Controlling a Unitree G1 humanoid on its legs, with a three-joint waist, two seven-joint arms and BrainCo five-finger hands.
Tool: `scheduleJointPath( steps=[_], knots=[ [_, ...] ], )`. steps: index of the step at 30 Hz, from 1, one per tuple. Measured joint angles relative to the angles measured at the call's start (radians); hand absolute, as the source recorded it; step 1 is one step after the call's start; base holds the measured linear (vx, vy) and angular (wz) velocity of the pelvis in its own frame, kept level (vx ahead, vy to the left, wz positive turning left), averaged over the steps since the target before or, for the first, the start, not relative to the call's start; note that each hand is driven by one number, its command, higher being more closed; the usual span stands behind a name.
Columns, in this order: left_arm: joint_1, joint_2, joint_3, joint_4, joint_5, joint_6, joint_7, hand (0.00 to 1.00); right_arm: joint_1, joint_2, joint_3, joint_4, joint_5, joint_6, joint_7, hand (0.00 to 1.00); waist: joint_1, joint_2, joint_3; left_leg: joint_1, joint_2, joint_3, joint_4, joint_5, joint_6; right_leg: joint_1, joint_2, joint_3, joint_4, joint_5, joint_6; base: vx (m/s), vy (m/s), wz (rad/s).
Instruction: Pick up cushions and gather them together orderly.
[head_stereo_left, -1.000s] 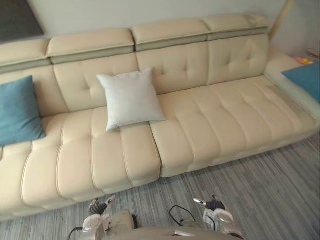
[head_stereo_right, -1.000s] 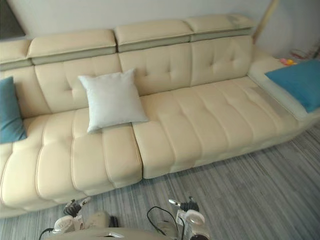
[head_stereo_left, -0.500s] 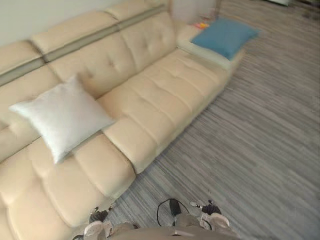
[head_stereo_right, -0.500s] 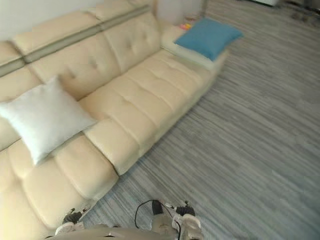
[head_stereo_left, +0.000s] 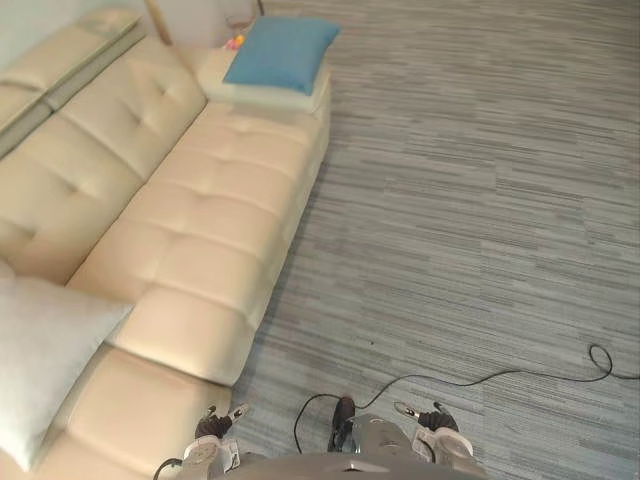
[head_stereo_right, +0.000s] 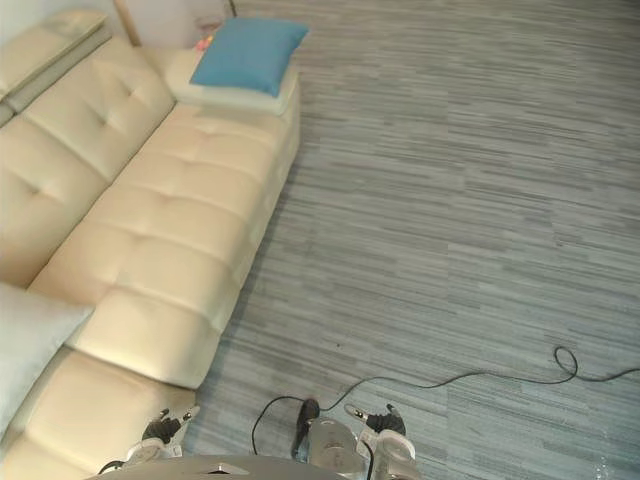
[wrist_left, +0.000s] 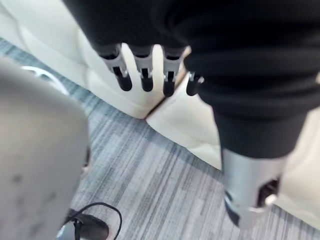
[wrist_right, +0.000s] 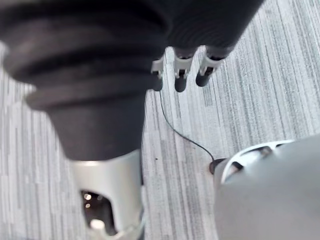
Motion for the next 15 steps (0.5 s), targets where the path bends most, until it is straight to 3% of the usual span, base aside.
scheduleJointPath(
  steps=[2, 5, 7, 10, 12, 13, 15],
  knots=[
    [0.002, -0.006, 0.0, -0.022, -0.002, -0.006, 0.001, 0.0, -0.017, -0.001, 0.005, 0.015, 0.0, 0.002, -0.01, 0.0, 0.017, 0.011, 0.005, -0.095, -0.044, -0.118, 0.089, -0.07, -0.009, 0.035, 0.029, 0.094, -0.026, 0.001, 0.0, 0.15, 0.037, -1.45],
    [0.003, -0.007, 0.003, -0.041, -0.025, -0.02, 0.001, 0.0, -0.014, 0.001, 0.004, 0.026, 0.0, 0.01, -0.011, 0.0, 0.045, 0.006, 0.01, -0.211, -0.101, -0.19, -0.061, -0.092, 0.02, 0.1, 0.03, 0.196, -0.087, 0.0, 0.0, 0.18, 0.097, -1.2],
    [0.003, -0.016, 0.024, -0.058, -0.033, -0.021, 0.002, 0.0, -0.01, 0.004, 0.003, 0.024, -0.003, 0.01, -0.012, 0.0, 0.061, 0.006, 0.01, -0.271, -0.124, -0.248, -0.239, -0.062, 0.007, 0.124, 0.02, 0.212, -0.118, -0.001, 0.002, 0.2, 0.159, -0.87],
    [0.0, -0.016, 0.032, -0.064, -0.045, -0.021, 0.006, 0.0, 0.001, 0.005, 0.002, 0.021, -0.001, 0.01, -0.015, 0.0, 0.073, 0.005, 0.01, -0.302, -0.153, -0.301, -0.517, 0.048, 0.004, 0.175, 0.004, 0.206, -0.171, -0.015, 0.026, 0.24, 0.187, -0.43],
    [-0.003, -0.016, 0.034, -0.061, -0.045, -0.02, 0.007, 0.0, 0.008, 0.008, 0.002, 0.015, -0.001, 0.01, -0.016, 0.0, 0.081, -0.002, 0.006, -0.303, -0.167, -0.324, -0.53, 0.117, 0.024, 0.191, -0.006, 0.22, -0.175, -0.034, 0.055, 0.33, 0.247, -0.44],
    [-0.003, -0.01, 0.037, -0.056, -0.045, -0.02, 0.007, 0.0, 0.01, 0.011, 0.002, 0.015, -0.001, 0.01, -0.016, 0.0, 0.085, -0.015, -0.003, -0.302, -0.188, -0.335, -0.525, 0.151, 0.055, 0.194, -0.019, 0.241, -0.167, -0.053, 0.075, 0.5, 0.371, -0.47],
    [-0.003, -0.002, 0.04, -0.057, -0.046, -0.02, 0.007, 0.0, 0.016, 0.025, 0.002, 0.013, -0.001, 0.01, -0.016, 0.0, 0.09, -0.036, -0.023, -0.302, -0.229, -0.341, -0.489, 0.151, 0.073, 0.185, -0.06, 0.261, -0.112, -0.11, 0.103, 0.45, 0.301, -0.37]
  ],
)
